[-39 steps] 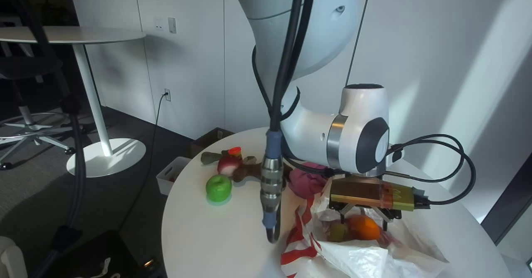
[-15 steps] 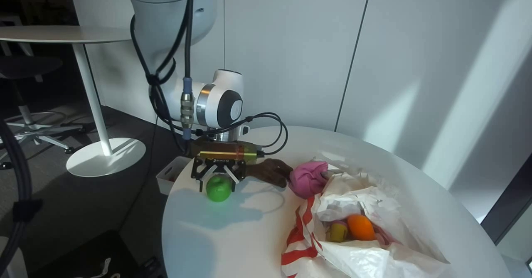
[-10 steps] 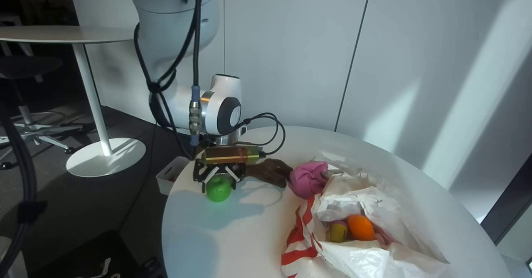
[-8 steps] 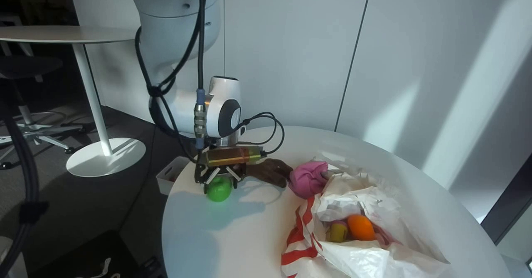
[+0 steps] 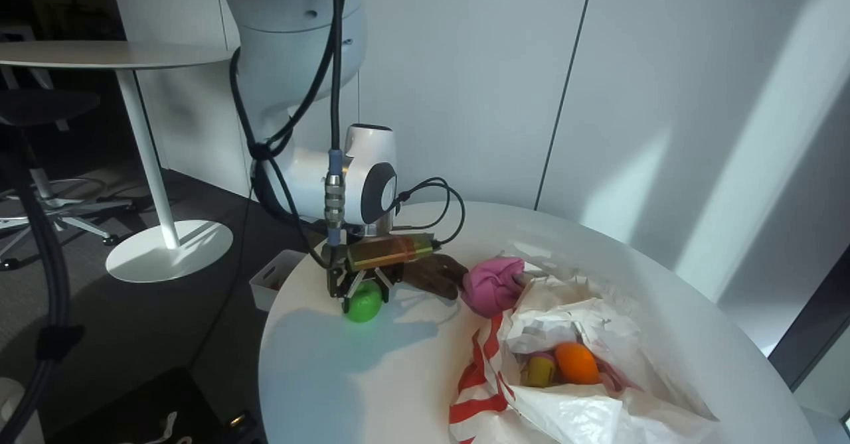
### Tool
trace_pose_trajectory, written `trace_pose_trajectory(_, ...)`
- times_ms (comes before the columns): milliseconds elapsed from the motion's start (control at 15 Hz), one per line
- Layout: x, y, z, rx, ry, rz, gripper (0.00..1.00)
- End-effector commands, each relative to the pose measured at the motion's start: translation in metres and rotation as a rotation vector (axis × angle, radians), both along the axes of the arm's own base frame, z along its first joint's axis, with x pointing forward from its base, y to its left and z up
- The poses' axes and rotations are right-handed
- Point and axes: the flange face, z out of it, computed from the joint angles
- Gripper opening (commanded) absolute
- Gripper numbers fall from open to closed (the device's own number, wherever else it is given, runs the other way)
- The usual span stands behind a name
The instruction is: Put the items, which are on the table, inside the plastic
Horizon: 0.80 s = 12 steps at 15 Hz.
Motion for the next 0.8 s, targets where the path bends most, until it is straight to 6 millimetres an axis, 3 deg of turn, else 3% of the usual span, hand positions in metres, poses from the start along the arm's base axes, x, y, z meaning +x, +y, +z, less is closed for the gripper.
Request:
trace_pose_trajectory(0,0.015,-0.027,0.026,-0.021,-0.010,-0.037,0.57)
trace_pose_trajectory(200,0.034,-0.074,0.067,-0.097,-0.065,-0.145,0.57)
trace_pose_trajectory(600,0.060,-0.195,0.157,-0.236,-0.231,-0.410,0.57)
trace_pose_trajectory(733,0.067,-0.230,0.171,-0.273,-0.285,-0.480,0.57)
